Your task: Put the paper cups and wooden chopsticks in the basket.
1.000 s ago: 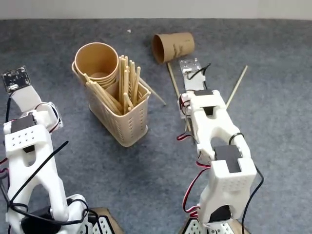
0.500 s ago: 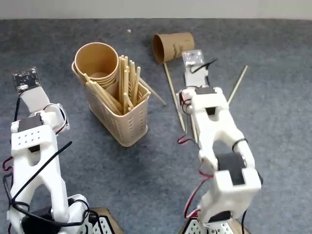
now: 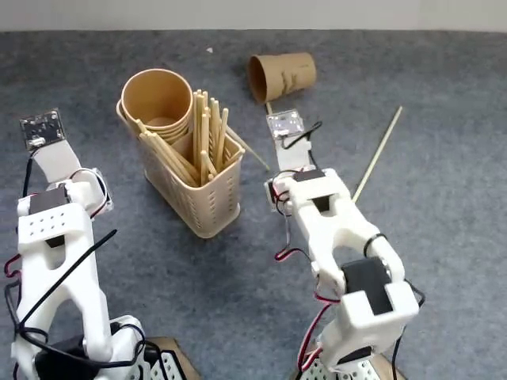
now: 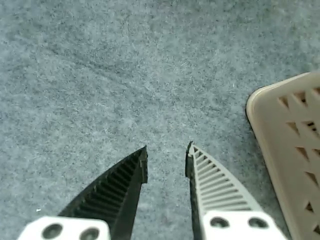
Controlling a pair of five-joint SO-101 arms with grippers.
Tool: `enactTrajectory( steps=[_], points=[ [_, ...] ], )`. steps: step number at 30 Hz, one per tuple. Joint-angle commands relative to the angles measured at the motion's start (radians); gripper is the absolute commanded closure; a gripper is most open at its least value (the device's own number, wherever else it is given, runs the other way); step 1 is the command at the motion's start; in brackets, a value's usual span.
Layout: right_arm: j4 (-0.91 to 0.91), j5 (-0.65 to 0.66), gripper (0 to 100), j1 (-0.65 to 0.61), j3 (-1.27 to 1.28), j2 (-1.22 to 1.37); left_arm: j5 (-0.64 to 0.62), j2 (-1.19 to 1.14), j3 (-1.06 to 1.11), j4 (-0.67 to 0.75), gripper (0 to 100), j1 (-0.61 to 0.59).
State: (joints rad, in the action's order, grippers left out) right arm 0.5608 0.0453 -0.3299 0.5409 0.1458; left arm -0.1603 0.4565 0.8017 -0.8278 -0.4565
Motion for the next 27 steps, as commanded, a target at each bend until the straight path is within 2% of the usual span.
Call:
enactTrajectory(
  steps=[1,16,20,27],
  points=[
    [-0.008,-0.002,81.3,0.076,-0.088,0.074,0.008,0.019,-0.002,0.009,85,0.016],
    [0.002,-0.003,81.3,0.162,-0.188,0.081,0.008,0.019,-0.002,0.009,85,0.016],
    [0.154,-0.003,81.0,0.183,-0.271,0.081,0.008,0.019,-0.002,0.009,85,0.016],
    [0.274,0.0,81.0,0.17,-0.335,0.081,0.008,0.019,-0.002,0.011,85,0.018]
  ],
)
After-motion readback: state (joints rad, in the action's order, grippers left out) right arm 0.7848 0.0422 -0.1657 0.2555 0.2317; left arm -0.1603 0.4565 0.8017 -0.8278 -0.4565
